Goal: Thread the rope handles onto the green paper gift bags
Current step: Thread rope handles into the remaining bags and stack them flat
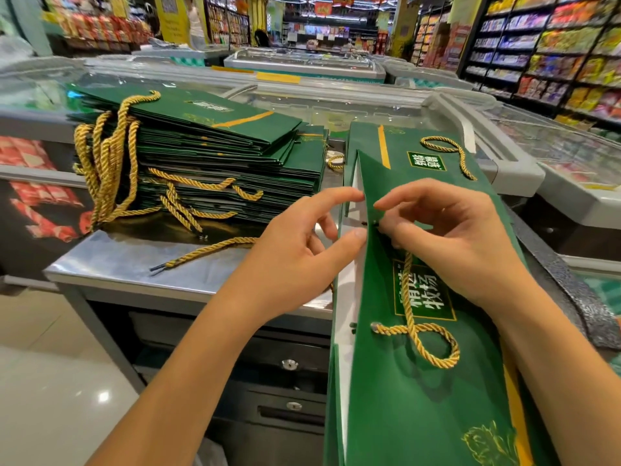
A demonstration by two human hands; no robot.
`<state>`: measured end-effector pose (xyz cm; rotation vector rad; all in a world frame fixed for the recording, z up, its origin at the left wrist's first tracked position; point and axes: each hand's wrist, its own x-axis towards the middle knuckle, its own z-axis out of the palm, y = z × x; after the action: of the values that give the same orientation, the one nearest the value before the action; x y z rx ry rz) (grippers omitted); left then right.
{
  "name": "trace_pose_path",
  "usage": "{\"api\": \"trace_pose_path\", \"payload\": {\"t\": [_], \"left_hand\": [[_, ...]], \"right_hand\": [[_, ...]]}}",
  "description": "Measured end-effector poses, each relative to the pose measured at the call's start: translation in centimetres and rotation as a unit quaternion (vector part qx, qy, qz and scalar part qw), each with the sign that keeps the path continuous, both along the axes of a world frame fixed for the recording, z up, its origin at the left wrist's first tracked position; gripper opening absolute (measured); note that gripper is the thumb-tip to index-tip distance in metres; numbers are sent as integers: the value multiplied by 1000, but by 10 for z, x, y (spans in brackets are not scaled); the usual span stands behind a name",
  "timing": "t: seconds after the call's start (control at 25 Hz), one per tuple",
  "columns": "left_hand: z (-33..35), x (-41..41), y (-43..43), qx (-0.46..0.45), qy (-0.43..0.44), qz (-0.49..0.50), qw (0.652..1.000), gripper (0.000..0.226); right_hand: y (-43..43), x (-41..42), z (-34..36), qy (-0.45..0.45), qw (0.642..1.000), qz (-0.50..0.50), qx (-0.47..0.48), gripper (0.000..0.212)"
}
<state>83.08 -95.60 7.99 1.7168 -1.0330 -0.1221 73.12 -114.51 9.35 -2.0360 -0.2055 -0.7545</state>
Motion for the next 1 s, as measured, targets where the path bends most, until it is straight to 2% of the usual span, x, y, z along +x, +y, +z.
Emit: {"api": "trace_pose_path", "payload": {"t": [0.16, 0.32, 0.56, 0.76, 0.84, 0.92, 1.0], "left_hand": [[-2, 0, -3, -6, -17, 7, 1000, 33], [-5, 1, -3, 1, -51, 15, 999, 28], [-1, 3, -4, 8, -23, -17, 1000, 15], [-2, 0, -9, 33, -79, 26, 996, 3], [-2, -2, -8, 42, -98, 32, 994, 5], [-1, -3, -7, 26, -74, 38, 996, 10], [2, -2, -5, -19, 13, 51, 998, 13]], "right_hand": [[-2, 1, -2, 1, 998, 23, -64, 36], [-2, 5, -7, 8, 996, 27, -84, 30], [1, 5, -4, 11, 995, 30, -99, 28], [3, 6, -4, 13, 992, 34, -119, 26], [5, 6, -3, 7, 992, 30, -126, 23], [7, 6, -4, 3, 992, 25, -122, 24], [7, 4, -4, 2, 993, 23, -117, 27]]}}
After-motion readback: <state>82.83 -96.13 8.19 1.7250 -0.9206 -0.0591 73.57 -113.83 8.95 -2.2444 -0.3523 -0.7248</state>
